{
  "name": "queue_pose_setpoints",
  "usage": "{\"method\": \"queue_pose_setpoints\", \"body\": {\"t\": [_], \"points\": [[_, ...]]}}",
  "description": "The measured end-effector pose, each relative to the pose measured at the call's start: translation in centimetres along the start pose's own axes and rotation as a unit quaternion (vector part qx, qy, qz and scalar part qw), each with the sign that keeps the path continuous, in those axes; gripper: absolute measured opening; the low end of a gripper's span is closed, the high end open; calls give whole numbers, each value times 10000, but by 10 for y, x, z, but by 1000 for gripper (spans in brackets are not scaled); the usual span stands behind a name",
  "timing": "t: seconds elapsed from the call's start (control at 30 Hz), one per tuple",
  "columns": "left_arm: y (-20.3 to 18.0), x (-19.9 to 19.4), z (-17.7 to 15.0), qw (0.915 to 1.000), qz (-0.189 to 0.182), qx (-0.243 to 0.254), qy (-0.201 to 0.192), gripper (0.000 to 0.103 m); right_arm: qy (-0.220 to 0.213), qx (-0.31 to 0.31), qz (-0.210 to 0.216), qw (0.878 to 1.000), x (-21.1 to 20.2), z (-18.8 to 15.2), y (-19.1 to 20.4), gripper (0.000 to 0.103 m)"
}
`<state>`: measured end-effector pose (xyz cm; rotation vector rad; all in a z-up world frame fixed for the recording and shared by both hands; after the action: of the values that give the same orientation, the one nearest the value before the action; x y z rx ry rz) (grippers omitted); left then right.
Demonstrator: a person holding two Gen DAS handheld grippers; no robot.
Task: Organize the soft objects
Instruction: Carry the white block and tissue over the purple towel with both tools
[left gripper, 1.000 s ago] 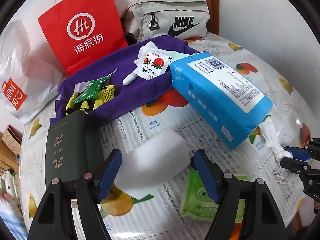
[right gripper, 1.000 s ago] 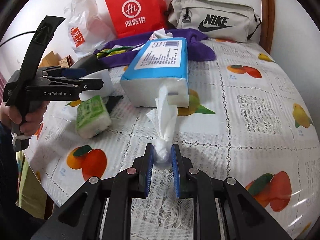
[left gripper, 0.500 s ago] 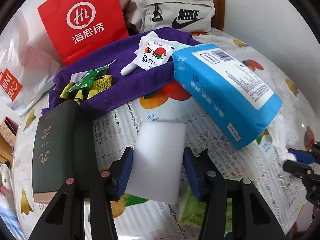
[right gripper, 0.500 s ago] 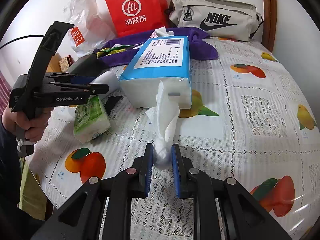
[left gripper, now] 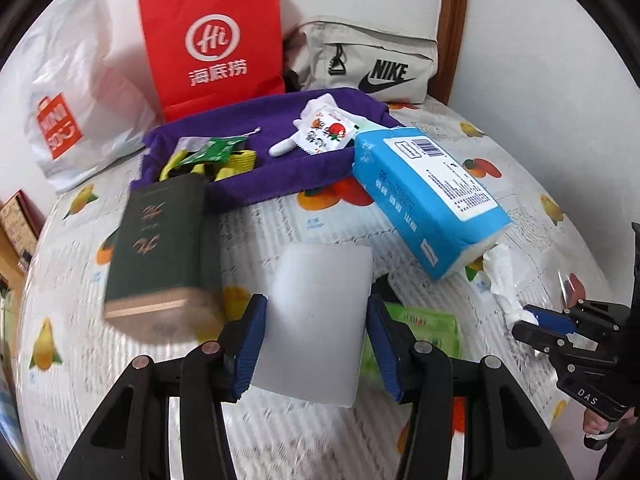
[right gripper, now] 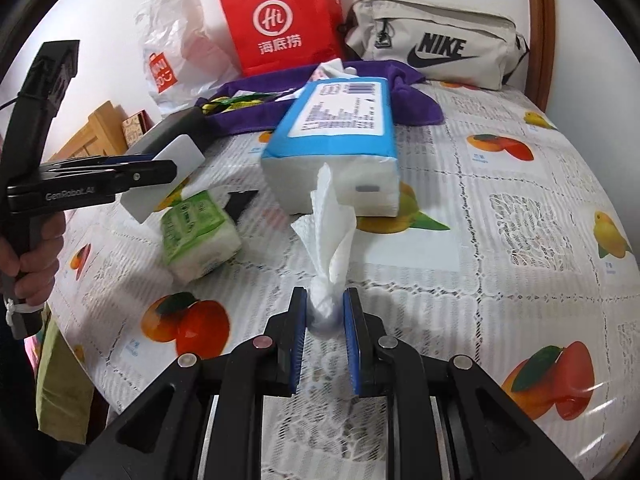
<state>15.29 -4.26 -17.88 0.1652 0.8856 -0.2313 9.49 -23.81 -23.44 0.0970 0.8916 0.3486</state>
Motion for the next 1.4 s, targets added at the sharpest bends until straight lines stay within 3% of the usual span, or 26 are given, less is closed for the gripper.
{"method": "queue_pose_setpoints", "body": {"t": [0.23, 0.63, 1.07, 1.4], "points": [[30, -16, -30, 9987, 148, -486, 68, 48, -98, -145, 10, 9998, -13, 2, 15, 18], [84, -32, -58, 9912, 499, -1221, 139, 48, -376, -221, -55, 9990, -37, 36, 25, 18], [107, -47, -11, 9884, 362, -1469, -135, 49, -565, -179, -243, 9979, -38, 93, 16, 18], [112, -45, 35, 9893, 400, -1360, -354, 49, -653, -229, -231, 9973, -25, 137, 12, 18]]}}
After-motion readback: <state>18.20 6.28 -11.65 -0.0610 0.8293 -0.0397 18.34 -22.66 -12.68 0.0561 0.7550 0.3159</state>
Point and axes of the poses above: each gripper's, at about its wrist camera, not at the fingertips, and x roughly the way its jaws point, y to its left, z to its top, the point moved 4 cm from there along x, roughly the way its jaws point, and after that the axes turned 2 degrees about z, right-handed, at the moved point
